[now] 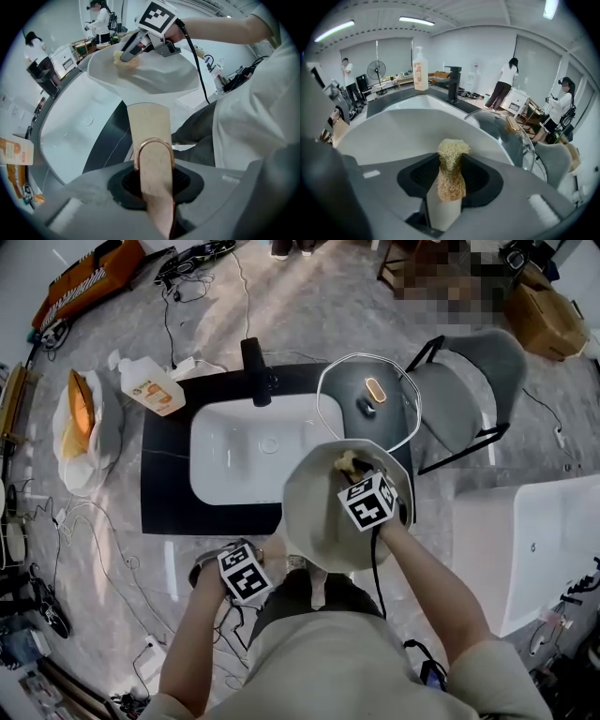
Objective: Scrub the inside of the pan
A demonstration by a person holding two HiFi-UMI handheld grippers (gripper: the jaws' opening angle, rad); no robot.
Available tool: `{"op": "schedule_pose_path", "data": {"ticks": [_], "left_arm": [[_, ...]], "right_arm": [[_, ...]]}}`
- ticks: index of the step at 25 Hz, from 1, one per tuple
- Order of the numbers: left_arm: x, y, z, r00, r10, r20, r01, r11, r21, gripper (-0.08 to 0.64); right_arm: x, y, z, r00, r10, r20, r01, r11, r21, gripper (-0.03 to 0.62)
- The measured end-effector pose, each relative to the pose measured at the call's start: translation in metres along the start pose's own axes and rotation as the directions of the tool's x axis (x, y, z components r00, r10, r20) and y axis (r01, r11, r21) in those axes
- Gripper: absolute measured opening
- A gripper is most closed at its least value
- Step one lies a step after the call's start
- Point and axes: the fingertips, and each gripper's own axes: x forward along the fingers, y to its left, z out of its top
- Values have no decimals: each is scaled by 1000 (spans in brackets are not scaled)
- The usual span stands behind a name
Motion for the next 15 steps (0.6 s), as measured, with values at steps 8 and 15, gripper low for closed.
{"op": "schedule_pose_path", "data": {"ticks": [8, 15], "left_arm": [[1, 2, -1, 1000, 16, -19, -16, 1000, -14, 83], [0, 1, 0, 1000, 15, -25, -15, 999, -29, 80]], "right_arm": [[-29, -31, -35, 970, -51, -240, 15, 989, -148, 146], [-50, -12, -81, 873, 32, -487, -163, 960, -229, 140]]}}
